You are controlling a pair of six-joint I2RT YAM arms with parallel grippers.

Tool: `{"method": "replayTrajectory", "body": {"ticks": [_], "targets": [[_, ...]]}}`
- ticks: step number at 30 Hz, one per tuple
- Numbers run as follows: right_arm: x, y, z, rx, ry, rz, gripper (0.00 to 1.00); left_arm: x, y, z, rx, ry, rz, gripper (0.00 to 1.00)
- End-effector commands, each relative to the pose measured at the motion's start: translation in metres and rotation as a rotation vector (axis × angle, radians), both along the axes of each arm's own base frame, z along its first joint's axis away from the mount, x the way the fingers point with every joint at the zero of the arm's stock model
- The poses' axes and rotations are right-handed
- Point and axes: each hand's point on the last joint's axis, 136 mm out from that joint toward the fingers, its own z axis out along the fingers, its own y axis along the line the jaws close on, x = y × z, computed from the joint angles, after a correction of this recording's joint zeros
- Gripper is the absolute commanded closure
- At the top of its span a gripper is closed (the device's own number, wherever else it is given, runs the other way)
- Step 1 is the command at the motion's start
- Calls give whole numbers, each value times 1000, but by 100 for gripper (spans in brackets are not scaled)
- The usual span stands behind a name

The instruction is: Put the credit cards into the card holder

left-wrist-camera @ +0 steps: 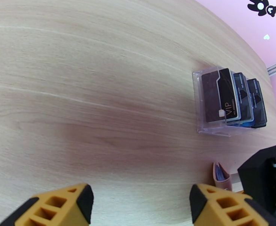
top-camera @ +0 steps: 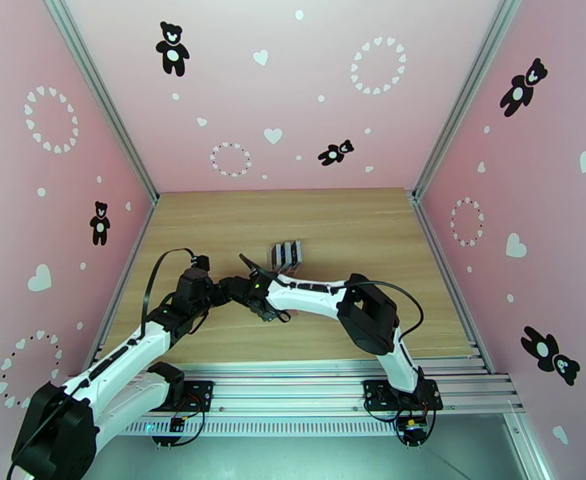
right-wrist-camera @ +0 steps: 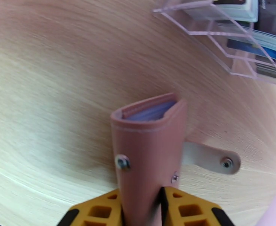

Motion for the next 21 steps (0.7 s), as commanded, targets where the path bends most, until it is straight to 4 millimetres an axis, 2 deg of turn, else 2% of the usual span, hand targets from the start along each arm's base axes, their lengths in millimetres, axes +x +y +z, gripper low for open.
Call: {"method": "replayTrajectory", "body": {"ticks": [1,9,15,21], "targets": [[-9,21,-10,78,64,10,68,-2,3,-8,6,29,11,27],[-14,34,-13,164,122,9,62,-2,1,-9,2,34,1,26],[-11,27,-6,187,127,-4,58,0,-3,-13,-4,48,-17,26],[-9,18,9,216,117,-9,56,1,-10,-16,-22,59,-41,26]]}}
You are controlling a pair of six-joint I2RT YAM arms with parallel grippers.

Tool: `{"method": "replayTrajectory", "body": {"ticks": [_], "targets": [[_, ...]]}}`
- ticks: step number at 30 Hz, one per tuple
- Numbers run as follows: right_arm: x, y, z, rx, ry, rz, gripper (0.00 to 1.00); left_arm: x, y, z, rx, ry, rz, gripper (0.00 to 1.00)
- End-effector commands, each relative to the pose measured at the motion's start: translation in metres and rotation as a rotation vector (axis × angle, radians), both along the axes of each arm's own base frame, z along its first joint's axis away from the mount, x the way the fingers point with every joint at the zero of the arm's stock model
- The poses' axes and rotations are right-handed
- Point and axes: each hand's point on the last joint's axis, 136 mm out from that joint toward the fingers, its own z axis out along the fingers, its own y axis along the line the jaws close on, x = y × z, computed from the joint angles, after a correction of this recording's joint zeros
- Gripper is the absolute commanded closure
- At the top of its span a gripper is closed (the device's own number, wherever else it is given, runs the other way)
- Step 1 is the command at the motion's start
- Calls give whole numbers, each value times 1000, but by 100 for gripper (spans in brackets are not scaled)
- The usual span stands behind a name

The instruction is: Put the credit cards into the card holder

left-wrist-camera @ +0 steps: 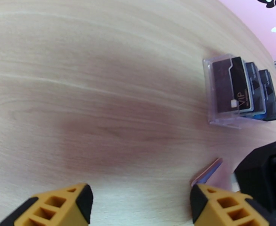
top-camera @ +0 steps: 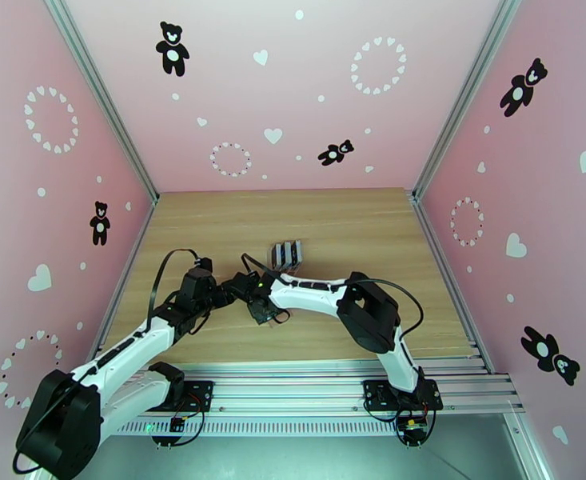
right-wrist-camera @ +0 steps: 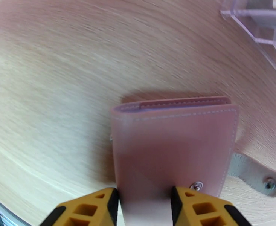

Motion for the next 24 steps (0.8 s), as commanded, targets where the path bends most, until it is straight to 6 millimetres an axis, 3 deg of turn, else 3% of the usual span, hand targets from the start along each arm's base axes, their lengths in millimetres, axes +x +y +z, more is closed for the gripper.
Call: {"method": "replayTrajectory", "body": {"ticks": [1,7,14,18,22,24], "targets": [[0,-4,25,53,-8,-1,56,5,-6,4,-32,-11,-22,26],[6,-13,48,108,-19,-18,55,7,-21,-6,-75,28,-76,25],[25,-46,73,150,-46,-47,57,0,-42,-9,-163,48,-130,26],[31,-57,79,268,-12,-48,60,-8,-55,-8,-186,63,-156,28],[38,-70,84,344,2,-74,64,-17,-68,-3,-229,89,-174,41],[38,-73,85,355,2,-77,65,-22,-74,-1,-234,101,-190,41]]}}
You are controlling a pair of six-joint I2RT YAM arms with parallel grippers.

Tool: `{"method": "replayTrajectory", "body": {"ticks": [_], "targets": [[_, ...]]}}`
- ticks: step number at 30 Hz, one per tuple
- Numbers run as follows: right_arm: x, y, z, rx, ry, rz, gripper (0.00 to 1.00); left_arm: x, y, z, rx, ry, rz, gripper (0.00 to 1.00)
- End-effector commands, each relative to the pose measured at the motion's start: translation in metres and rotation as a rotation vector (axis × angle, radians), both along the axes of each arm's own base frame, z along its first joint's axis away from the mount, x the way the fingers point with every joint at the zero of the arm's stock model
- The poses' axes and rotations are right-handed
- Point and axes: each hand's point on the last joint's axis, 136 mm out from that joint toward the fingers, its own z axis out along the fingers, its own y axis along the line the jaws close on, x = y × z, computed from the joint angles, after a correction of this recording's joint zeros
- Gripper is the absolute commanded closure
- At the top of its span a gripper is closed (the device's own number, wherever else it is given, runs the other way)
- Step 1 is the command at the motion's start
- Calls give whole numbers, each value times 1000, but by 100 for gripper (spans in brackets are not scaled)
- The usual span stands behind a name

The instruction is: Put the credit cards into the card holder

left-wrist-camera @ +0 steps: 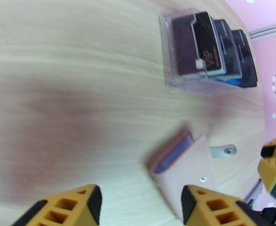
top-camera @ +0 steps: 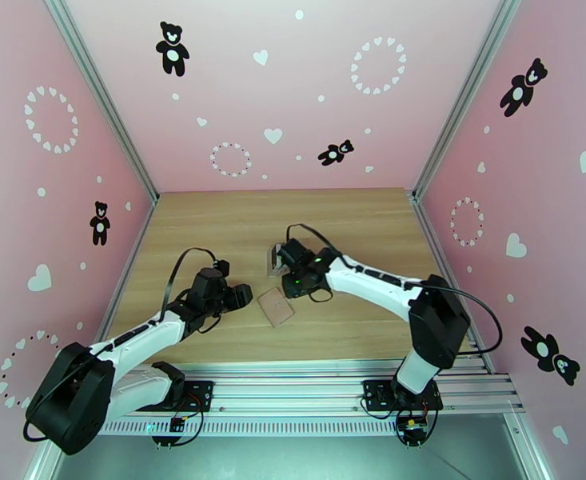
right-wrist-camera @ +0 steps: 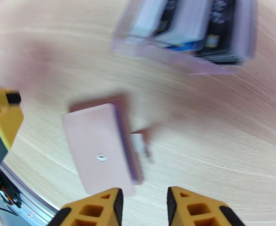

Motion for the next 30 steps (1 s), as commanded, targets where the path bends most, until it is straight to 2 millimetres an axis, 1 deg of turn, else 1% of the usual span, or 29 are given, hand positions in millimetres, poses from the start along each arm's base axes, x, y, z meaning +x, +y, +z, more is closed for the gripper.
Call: {"method": "replayTrajectory", "body": {"ticks": [1,5,11,14,20,30], "targets": [[-7,8,11,82,-6,48,65,-9,-13,8,-49,28,-23,42],[-9,4,6,75,2,39,66,-11,-21,5,-55,60,-31,42],[-10,2,-4,90,21,29,69,-13,-42,-11,-62,106,-74,43],[-9,0,-9,103,37,20,72,-12,-51,-19,-67,130,-93,46],[-10,-4,-10,112,38,12,74,-5,-60,-28,-57,151,-118,48],[-12,-12,-14,115,42,-13,76,13,-78,-31,-18,164,-190,52]]}}
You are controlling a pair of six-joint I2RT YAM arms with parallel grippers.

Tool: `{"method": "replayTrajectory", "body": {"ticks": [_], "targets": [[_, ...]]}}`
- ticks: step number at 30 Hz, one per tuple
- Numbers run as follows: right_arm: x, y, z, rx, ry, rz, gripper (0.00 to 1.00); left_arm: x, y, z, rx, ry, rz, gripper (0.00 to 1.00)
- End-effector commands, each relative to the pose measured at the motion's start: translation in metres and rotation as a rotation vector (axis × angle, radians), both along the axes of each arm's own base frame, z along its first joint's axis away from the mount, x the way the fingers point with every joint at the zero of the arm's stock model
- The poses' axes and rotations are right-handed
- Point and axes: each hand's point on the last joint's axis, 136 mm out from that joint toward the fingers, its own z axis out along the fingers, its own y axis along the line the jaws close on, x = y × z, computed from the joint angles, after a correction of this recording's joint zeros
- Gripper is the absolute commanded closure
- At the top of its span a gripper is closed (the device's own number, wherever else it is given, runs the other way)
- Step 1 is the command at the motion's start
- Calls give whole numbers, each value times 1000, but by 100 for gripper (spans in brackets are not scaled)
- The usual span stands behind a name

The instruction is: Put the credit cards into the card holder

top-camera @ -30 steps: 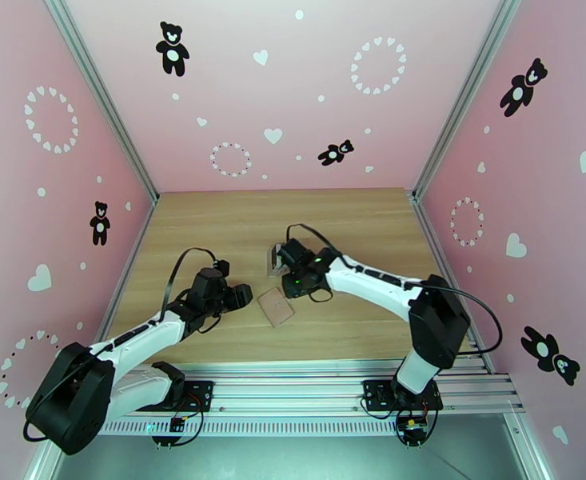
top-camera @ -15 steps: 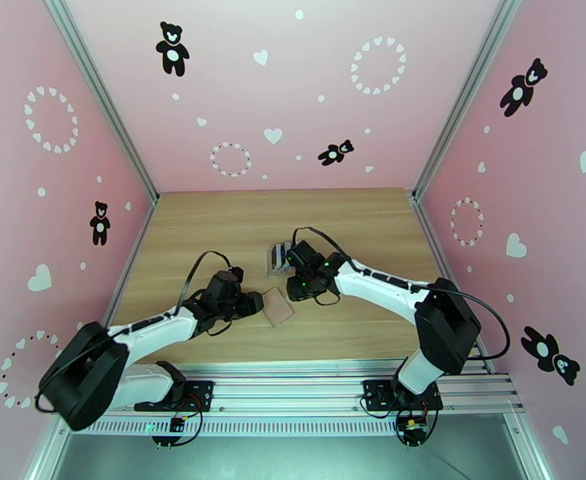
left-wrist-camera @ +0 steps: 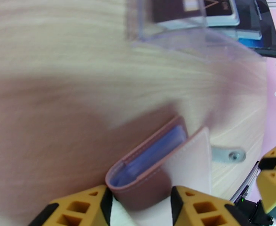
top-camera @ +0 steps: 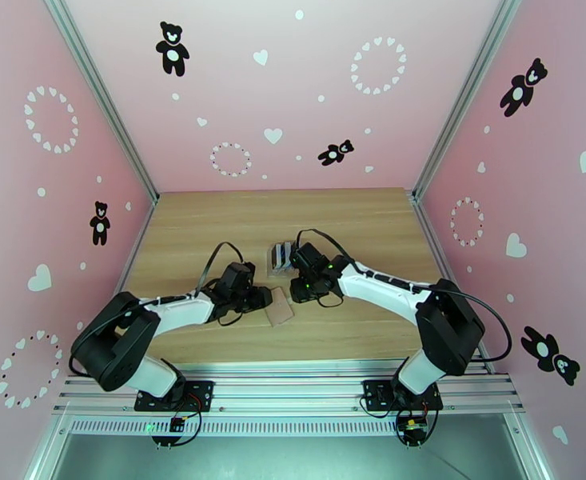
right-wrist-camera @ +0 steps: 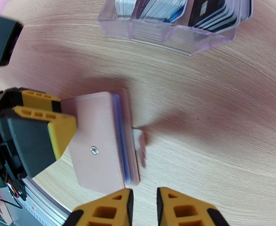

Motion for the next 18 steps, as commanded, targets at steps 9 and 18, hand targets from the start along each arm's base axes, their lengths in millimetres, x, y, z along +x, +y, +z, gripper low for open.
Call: {"method": "replayTrajectory", "body": {"ticks": [9,18], "targets": [[-3,-10,7,38,-5,-66,78,11,-20,1,13,-13,-120,54],[-10,-17,5,65,20,-136,76,-11,-19,2,8,-29,-249,50]]}}
